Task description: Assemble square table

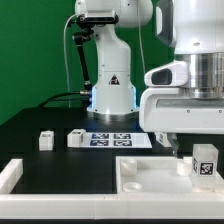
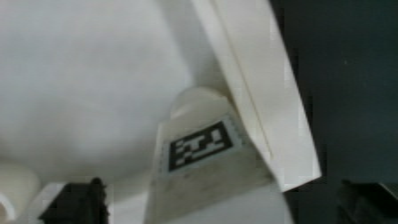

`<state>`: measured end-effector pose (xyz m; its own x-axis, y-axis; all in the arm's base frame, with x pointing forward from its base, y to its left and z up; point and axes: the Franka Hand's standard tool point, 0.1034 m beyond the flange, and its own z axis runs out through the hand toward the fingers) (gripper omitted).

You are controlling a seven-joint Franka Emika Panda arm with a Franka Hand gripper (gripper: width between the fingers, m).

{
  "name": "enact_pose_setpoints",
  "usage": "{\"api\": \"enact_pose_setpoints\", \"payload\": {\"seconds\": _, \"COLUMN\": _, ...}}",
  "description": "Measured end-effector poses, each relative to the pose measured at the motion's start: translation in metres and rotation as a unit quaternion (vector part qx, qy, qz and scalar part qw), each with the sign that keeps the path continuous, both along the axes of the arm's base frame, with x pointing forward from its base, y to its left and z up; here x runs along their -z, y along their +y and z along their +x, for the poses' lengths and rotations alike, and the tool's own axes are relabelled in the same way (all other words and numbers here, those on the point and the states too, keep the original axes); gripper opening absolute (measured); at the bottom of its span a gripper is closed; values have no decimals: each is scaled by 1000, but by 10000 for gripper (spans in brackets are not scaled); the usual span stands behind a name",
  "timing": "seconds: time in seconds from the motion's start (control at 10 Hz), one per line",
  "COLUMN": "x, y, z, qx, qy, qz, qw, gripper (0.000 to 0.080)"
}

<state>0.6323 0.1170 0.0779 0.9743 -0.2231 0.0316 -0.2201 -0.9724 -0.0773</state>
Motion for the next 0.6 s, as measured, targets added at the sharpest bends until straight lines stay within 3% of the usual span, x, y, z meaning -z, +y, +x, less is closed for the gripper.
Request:
{"api": "enact_pose_setpoints", "payload": {"seconds": 0.2, "x": 2, "y": -1, "z": -1, "qx": 17, "qy": -5, "qz": 0, "qw": 1000, "gripper": 649}}
{"api": "enact_pose_setpoints", "payload": {"seconds": 0.3, "x": 2, "y": -1, "z": -1, "qx": 20, "qy": -4, "qz": 0, "qw": 1000, "gripper": 552}}
{"api": "enact_pose_setpoints", "payload": {"seconds": 0.4, "x": 3, "y": 0, "z": -1, "qx": 51, "qy": -2, "qz": 3, "qw": 999, "gripper": 552}}
{"api": "enact_pose_setpoints", "payload": {"seconds": 0.5, "x": 3, "y": 0, "z": -1, "qx": 95, "qy": 2, "qz": 7, "qw": 995, "gripper": 369}}
{"api": "enact_pose_setpoints", "payload": {"seconds": 0.6, "x": 3, "y": 0, "z": -1, "qx": 122, "qy": 4, "qz": 8, "qw": 993, "gripper": 290}}
